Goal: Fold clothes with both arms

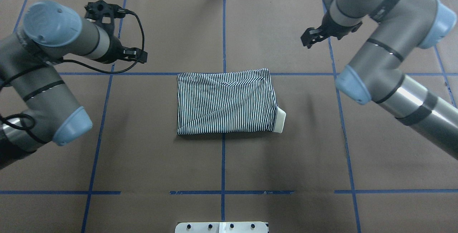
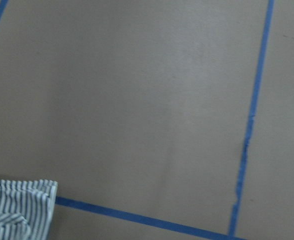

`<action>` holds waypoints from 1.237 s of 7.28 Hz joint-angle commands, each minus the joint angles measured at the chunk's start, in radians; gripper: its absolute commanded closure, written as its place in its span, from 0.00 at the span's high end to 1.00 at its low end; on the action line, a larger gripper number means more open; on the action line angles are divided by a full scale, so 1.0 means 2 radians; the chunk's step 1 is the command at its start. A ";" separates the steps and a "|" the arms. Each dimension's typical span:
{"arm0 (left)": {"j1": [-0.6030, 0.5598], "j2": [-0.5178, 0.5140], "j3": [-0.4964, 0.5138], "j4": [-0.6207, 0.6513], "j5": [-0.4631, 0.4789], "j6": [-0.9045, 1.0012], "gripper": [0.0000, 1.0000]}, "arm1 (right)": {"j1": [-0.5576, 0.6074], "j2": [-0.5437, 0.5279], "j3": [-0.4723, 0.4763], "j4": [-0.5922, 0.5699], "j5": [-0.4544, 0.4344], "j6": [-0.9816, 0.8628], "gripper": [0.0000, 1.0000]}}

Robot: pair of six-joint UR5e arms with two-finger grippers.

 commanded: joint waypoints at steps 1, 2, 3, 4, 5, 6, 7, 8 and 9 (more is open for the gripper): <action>-0.080 0.070 -0.068 0.053 -0.058 0.180 1.00 | 0.106 -0.137 0.073 -0.009 0.079 -0.177 1.00; -0.130 0.117 -0.074 0.051 -0.092 0.254 1.00 | 0.158 -0.192 0.073 -0.007 0.106 -0.272 1.00; -0.181 0.160 -0.073 0.048 -0.110 0.334 1.00 | 0.211 -0.238 0.070 -0.008 0.129 -0.354 1.00; -0.238 0.187 -0.068 0.048 -0.115 0.428 1.00 | 0.258 -0.286 0.071 -0.007 0.151 -0.394 1.00; -0.287 0.209 -0.054 0.047 -0.165 0.442 1.00 | 0.279 -0.333 0.072 -0.001 0.158 -0.392 1.00; -0.302 0.235 -0.038 0.048 -0.197 0.428 1.00 | 0.295 -0.355 0.061 0.000 0.156 -0.394 1.00; -0.299 0.240 0.007 0.046 -0.198 0.413 1.00 | 0.297 -0.369 0.052 0.000 0.156 -0.388 1.00; -0.315 0.242 0.020 0.044 -0.199 0.412 1.00 | 0.297 -0.370 0.030 0.000 0.158 -0.389 1.00; -0.331 0.247 0.025 0.051 -0.222 0.412 1.00 | 0.297 -0.364 -0.005 0.012 0.171 -0.389 1.00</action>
